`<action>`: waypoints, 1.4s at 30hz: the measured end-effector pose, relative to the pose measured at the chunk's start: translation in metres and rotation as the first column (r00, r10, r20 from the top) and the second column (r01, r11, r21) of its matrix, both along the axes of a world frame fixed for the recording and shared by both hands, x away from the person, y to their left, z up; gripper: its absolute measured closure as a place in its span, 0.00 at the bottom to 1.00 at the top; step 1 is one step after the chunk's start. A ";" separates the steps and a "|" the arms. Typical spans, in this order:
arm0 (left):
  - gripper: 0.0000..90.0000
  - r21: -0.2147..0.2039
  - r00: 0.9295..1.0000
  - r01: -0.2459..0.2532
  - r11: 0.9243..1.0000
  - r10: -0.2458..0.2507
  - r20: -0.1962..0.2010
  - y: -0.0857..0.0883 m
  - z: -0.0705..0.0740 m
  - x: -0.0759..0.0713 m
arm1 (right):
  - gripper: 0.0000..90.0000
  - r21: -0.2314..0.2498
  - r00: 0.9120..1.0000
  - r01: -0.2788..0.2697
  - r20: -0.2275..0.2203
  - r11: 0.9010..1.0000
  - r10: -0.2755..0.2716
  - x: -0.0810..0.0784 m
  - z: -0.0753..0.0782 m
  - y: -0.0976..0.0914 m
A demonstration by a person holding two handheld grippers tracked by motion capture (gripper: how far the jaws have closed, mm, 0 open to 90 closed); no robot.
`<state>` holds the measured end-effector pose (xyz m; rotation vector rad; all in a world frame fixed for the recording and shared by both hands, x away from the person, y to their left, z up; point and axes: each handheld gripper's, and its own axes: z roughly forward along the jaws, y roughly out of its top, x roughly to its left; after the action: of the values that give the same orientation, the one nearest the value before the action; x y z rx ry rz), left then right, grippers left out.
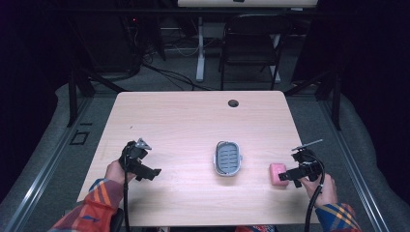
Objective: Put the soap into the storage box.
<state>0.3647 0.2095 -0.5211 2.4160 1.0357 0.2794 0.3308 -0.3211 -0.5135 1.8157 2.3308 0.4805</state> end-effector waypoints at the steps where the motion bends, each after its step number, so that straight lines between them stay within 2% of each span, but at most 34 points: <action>1: 0.00 -0.004 1.000 0.003 1.000 -0.003 -0.007 0.000 0.000 0.000 | 0.00 -0.004 1.000 -0.004 -0.008 1.000 0.004 0.002 0.000 0.002; 3: 0.00 -0.002 1.000 0.002 1.000 -0.002 -0.006 0.000 0.000 0.000 | 0.00 -0.007 1.000 -0.014 -0.024 1.000 0.014 0.005 -0.001 0.003; 18: 0.00 0.001 1.000 0.005 1.000 -0.005 -0.013 -0.001 -0.001 0.001 | 0.00 0.016 0.997 0.012 -0.078 1.000 -0.010 0.018 -0.007 0.004; 20: 0.00 0.000 1.000 0.006 1.000 -0.006 -0.014 0.000 -0.001 0.001 | 0.00 0.006 0.996 0.023 -0.082 1.000 -0.022 0.019 -0.008 0.006; 22: 0.00 0.001 1.000 0.005 1.000 -0.005 -0.015 0.000 -0.001 0.001 | 0.00 0.000 0.994 0.017 -0.108 1.000 -0.017 0.022 -0.010 0.006; 30: 0.00 0.000 1.000 0.004 1.000 -0.004 -0.013 -0.001 -0.001 0.001 | 0.00 0.024 0.993 0.064 -0.098 0.998 -0.061 0.027 -0.011 0.008; 31: 0.00 0.001 1.000 0.005 1.000 -0.005 -0.013 -0.001 -0.001 0.001 | 0.00 0.016 0.992 0.055 -0.114 0.998 -0.053 0.029 -0.011 0.008; 37: 0.00 -0.001 1.000 0.006 1.000 -0.006 -0.015 0.000 -0.001 0.001 | 0.00 0.038 0.990 0.073 -0.126 0.997 -0.067 0.034 -0.013 0.011; 42: 0.00 0.000 1.000 0.006 1.000 -0.006 -0.015 0.000 -0.001 0.001 | 0.00 0.030 0.986 0.067 -0.153 0.997 -0.061 0.037 -0.017 0.014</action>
<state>0.3656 0.2091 -0.5221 2.4242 1.0346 0.2590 0.3683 -0.3067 -0.5305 2.0027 2.3646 0.3890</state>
